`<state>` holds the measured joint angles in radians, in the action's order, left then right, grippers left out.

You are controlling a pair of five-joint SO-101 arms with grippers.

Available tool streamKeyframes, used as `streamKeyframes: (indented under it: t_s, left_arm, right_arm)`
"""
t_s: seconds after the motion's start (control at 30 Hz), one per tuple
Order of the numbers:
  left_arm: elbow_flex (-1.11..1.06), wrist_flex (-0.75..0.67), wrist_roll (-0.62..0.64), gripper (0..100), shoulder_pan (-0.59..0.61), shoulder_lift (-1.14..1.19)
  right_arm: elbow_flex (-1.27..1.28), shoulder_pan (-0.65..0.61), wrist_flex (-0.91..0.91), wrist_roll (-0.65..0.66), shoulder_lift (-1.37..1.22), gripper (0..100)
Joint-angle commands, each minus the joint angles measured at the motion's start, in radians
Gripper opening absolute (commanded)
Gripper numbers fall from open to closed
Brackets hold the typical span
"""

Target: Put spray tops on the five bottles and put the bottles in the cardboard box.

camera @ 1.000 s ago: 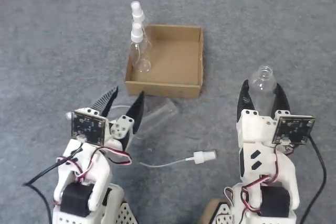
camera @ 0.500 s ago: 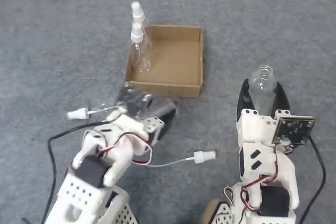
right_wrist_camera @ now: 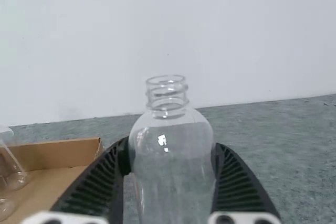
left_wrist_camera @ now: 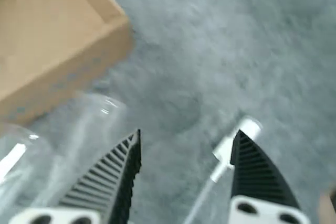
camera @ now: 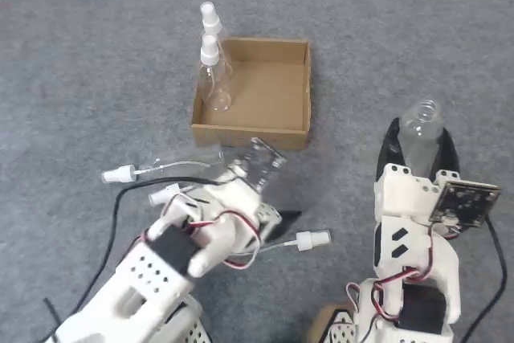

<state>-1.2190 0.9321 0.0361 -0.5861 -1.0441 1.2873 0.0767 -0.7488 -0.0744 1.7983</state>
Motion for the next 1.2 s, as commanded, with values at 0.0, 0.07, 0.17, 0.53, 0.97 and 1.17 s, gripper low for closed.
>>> streamKeyframes:
  t_s: [0.0,0.07,0.17,0.53,0.97,1.17]
  left_arm:
    - [0.070,-0.026,-0.009,26,-0.061,0.103]
    - [0.082,-0.035,-0.009,26,-0.072,0.141]
    - [0.102,-0.038,-0.009,26,-0.072,0.189]
    - [0.145,-0.109,-0.038,26,-0.133,0.376]
    - [0.280,-0.124,-0.109,25,-0.160,0.690]
    - [0.358,-0.106,-0.115,21,-0.161,0.818]
  right_arm:
    - [-0.011,0.013,0.024,-0.012,0.018,7.1]
    - [-0.011,0.012,0.024,-0.012,0.018,7.1]
    - [-0.011,0.008,0.024,-0.012,0.018,7.2]
    - [-0.011,0.007,0.024,-0.012,0.018,7.3]
    - [-0.011,0.007,0.024,-0.012,0.018,7.3]
    - [-0.011,0.007,0.024,-0.012,0.018,7.3]
